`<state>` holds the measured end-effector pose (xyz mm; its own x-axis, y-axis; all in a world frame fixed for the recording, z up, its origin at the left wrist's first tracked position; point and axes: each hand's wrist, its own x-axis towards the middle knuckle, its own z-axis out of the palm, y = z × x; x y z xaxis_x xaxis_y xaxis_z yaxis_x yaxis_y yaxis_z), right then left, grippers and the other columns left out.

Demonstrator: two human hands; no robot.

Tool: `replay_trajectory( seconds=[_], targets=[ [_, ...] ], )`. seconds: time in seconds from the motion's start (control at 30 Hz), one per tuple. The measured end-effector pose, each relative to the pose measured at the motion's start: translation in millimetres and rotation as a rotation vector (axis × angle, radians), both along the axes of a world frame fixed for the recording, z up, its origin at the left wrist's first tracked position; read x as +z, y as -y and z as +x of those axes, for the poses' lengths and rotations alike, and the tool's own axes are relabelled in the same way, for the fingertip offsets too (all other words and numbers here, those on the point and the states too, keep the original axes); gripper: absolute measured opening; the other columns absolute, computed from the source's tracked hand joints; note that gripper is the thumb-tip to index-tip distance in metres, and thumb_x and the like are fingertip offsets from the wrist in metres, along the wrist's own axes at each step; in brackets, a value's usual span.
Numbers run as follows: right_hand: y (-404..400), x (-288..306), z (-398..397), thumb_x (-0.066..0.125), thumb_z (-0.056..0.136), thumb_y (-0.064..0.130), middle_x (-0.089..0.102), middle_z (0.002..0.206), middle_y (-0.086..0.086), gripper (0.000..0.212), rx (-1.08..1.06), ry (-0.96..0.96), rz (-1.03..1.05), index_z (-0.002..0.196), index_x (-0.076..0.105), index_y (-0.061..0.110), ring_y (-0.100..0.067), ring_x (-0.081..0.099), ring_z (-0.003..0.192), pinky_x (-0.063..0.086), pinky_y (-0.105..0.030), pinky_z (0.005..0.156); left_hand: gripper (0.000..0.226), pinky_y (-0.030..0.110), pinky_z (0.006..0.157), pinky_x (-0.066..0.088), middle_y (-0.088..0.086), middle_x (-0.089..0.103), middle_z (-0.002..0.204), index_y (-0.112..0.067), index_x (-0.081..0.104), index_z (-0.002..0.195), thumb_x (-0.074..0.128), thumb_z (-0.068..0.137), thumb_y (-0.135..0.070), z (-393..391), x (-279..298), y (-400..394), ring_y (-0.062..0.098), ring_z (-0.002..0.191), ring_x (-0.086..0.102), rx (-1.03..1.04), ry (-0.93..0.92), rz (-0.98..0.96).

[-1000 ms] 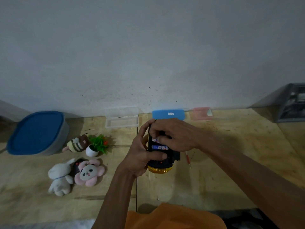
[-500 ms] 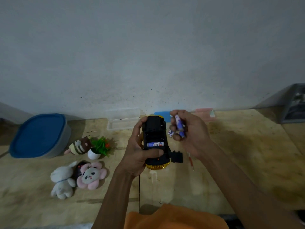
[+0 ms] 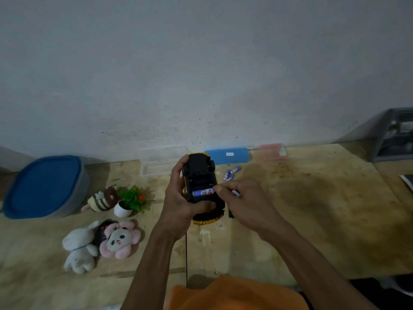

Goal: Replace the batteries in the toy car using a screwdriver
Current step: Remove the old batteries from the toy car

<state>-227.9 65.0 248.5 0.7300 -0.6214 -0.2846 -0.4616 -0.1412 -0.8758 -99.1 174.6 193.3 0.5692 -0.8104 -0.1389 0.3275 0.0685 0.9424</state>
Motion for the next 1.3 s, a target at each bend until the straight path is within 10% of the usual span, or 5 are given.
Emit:
replay_trajectory(
  seconds=[0.37, 0.47, 0.6, 0.83, 1.3],
  targets=[
    [-6, -8, 11, 0.057, 0.101, 0.026, 0.051, 0.047, 0.013, 0.033, -0.194, -0.016, 0.3, 0.069, 0.064, 0.022, 0.002, 0.044, 0.037, 0.03, -0.011, 0.037, 0.118, 0.048, 0.083, 0.06, 0.001, 0.058, 0.139, -0.033, 0.037, 0.148, 0.075, 0.059, 0.033, -6, -4, 2, 0.034, 0.11, 0.069, 0.056, 0.079, 0.013],
    [-6, -10, 11, 0.054, 0.099, 0.016, 0.053, 0.056, 0.009, 0.023, -0.249, -0.016, 0.345, 0.087, 0.073, 0.016, -0.001, 0.044, 0.047, 0.031, -0.012, 0.037, 0.117, 0.045, 0.082, 0.06, 0.007, 0.055, 0.142, -0.036, 0.037, 0.148, 0.075, 0.06, 0.031, -4, -4, 1, 0.034, 0.111, 0.068, 0.057, 0.077, 0.012],
    [-9, -14, 8, 0.054, 0.1, 0.011, 0.055, 0.055, 0.015, 0.021, -0.266, 0.047, 0.318, 0.102, 0.075, 0.014, 0.006, 0.05, 0.041, 0.034, -0.008, 0.04, 0.116, 0.044, 0.078, 0.06, 0.006, 0.057, 0.139, -0.037, 0.038, 0.147, 0.076, 0.059, 0.027, -3, -5, 0, 0.033, 0.109, 0.069, 0.054, 0.071, 0.014],
    [-14, -21, 11, 0.064, 0.097, 0.023, 0.074, 0.094, 0.009, 0.013, -0.265, 0.108, 0.136, 0.099, 0.076, 0.019, -0.001, 0.067, 0.089, 0.051, -0.011, 0.071, 0.114, 0.051, 0.081, 0.06, 0.005, 0.057, 0.14, -0.037, 0.039, 0.146, 0.082, 0.055, 0.016, -3, -10, 0, 0.032, 0.111, 0.069, 0.063, 0.041, 0.026],
    [-15, -27, 31, 0.076, 0.086, 0.033, 0.069, 0.083, 0.021, 0.014, -0.175, 0.111, -0.092, 0.096, 0.077, 0.023, 0.008, 0.065, 0.084, 0.052, -0.01, 0.072, 0.113, 0.056, 0.084, 0.059, 0.006, 0.06, 0.136, -0.036, 0.04, 0.147, 0.08, 0.056, 0.018, -4, -17, 0, 0.037, 0.111, 0.068, 0.043, -0.001, 0.054]
  ],
)
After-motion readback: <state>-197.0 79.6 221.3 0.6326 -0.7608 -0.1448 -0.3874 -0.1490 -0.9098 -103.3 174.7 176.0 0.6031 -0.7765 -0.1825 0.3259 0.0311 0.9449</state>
